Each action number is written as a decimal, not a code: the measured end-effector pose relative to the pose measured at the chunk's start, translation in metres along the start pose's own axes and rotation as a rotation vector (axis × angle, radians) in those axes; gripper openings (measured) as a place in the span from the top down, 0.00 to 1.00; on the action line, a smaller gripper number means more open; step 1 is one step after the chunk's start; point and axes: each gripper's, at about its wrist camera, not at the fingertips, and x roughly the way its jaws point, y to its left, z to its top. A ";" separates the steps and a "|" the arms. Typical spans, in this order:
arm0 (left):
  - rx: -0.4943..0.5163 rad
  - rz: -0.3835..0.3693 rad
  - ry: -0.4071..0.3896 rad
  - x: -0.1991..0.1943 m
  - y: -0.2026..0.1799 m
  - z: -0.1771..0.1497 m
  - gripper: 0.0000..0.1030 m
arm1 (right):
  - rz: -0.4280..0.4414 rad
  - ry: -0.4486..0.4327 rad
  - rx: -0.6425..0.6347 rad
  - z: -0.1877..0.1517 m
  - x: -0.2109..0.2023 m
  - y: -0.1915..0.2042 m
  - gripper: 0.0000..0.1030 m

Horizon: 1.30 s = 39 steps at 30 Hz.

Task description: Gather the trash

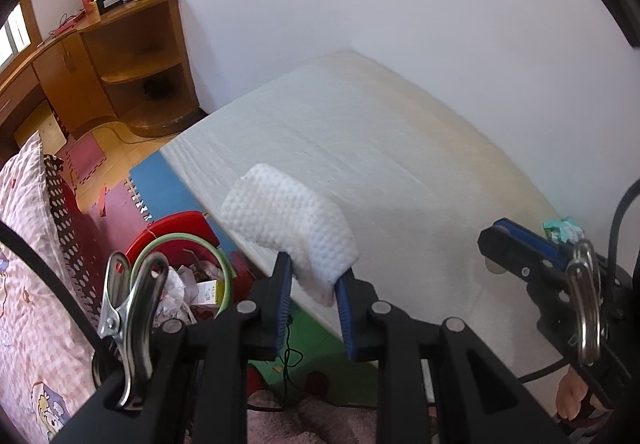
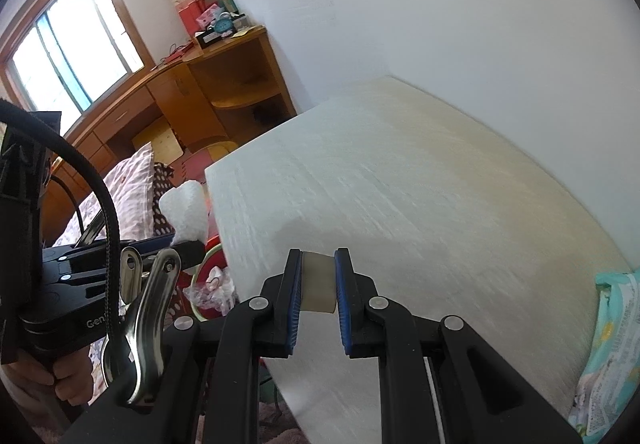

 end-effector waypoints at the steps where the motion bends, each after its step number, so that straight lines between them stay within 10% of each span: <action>1: -0.004 0.003 -0.001 -0.001 0.002 0.000 0.79 | 0.002 0.003 -0.005 0.001 0.002 0.004 0.84; 39: -0.248 0.029 0.058 -0.004 0.183 -0.033 0.79 | 0.061 0.158 -0.177 0.010 0.113 0.171 0.84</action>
